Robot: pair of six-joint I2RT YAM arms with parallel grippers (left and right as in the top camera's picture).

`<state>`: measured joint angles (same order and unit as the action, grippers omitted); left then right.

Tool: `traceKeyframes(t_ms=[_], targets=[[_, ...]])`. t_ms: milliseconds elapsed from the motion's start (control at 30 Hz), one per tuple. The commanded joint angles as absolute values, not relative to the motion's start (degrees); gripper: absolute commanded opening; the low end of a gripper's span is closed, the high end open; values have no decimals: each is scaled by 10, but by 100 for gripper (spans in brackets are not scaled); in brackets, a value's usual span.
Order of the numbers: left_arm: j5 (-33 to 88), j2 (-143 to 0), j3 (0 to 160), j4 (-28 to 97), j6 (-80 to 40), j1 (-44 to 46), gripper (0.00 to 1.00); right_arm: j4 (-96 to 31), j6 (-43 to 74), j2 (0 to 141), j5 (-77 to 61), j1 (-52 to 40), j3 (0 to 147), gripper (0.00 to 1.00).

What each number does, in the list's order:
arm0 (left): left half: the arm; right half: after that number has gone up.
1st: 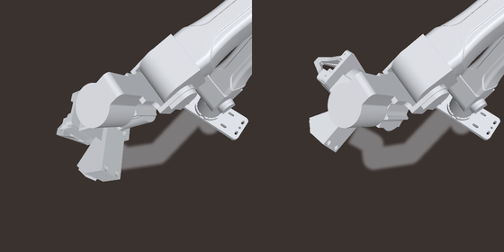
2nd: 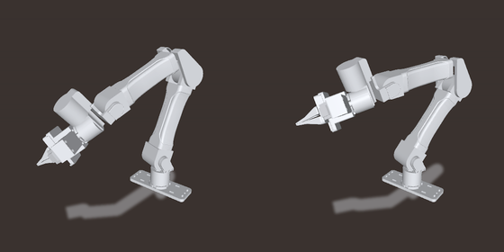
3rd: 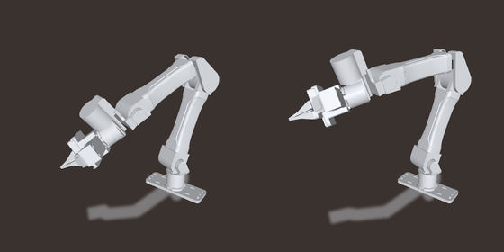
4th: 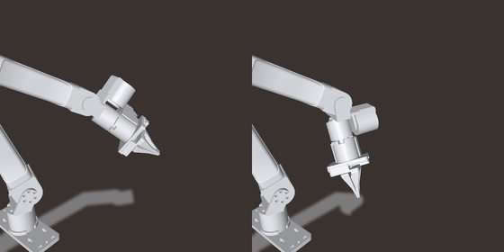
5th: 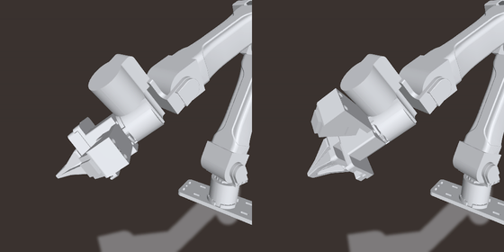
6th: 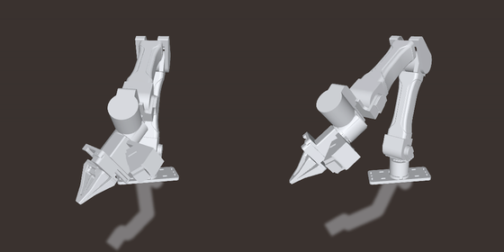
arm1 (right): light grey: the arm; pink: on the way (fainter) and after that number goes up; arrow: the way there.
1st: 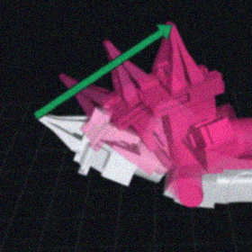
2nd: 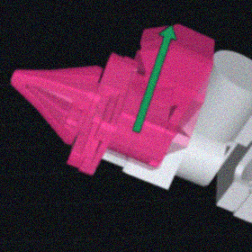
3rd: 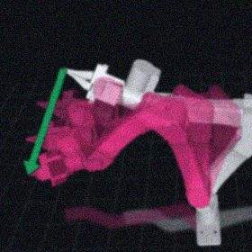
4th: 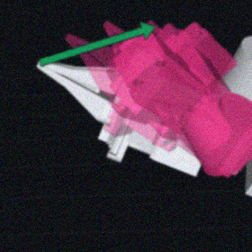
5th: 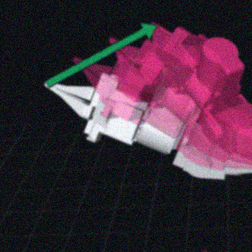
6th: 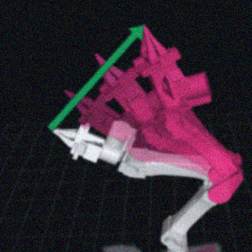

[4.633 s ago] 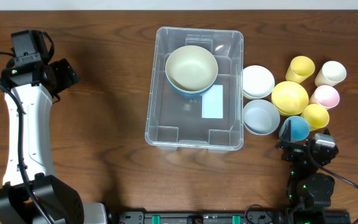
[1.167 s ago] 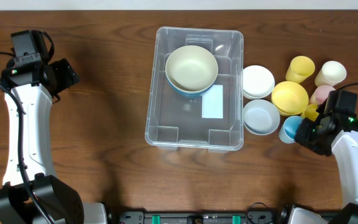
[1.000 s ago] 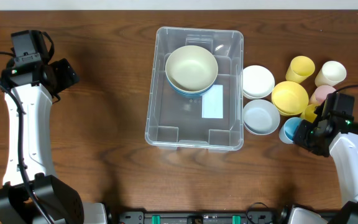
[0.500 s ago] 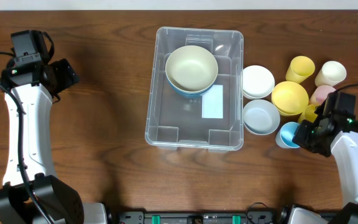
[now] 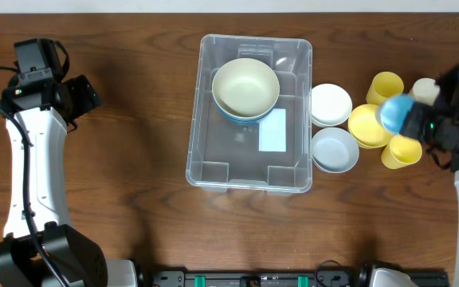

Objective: Pack container
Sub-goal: 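Close the right gripper on the light-blue cup's rim, then lift the light-blue cup with the right gripper and carry it over the container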

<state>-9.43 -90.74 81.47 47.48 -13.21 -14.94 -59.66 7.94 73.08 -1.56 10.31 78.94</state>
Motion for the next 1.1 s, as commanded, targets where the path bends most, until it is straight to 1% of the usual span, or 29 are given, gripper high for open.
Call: traceKeyframes(t_ms=[0, 233, 367, 467, 667, 1067], targets=[[-101, -895, 830, 474, -127, -151, 98, -572, 57, 728, -21, 42, 825, 1], [-101, -895, 830, 474, -127, -151, 98, -472, 45, 780, -84, -90, 828, 1], [-101, -895, 830, 474, -127, -151, 98, -440, -8, 835, -92, -171, 828, 1], [-101, -895, 830, 474, -127, -151, 98, -434, -56, 873, -90, -215, 828, 1], [-101, -895, 830, 474, -127, -151, 98, -397, -63, 926, -91, -256, 828, 1], [-101, -895, 830, 474, -127, -151, 98, -353, -63, 929, -135, -270, 828, 1]])
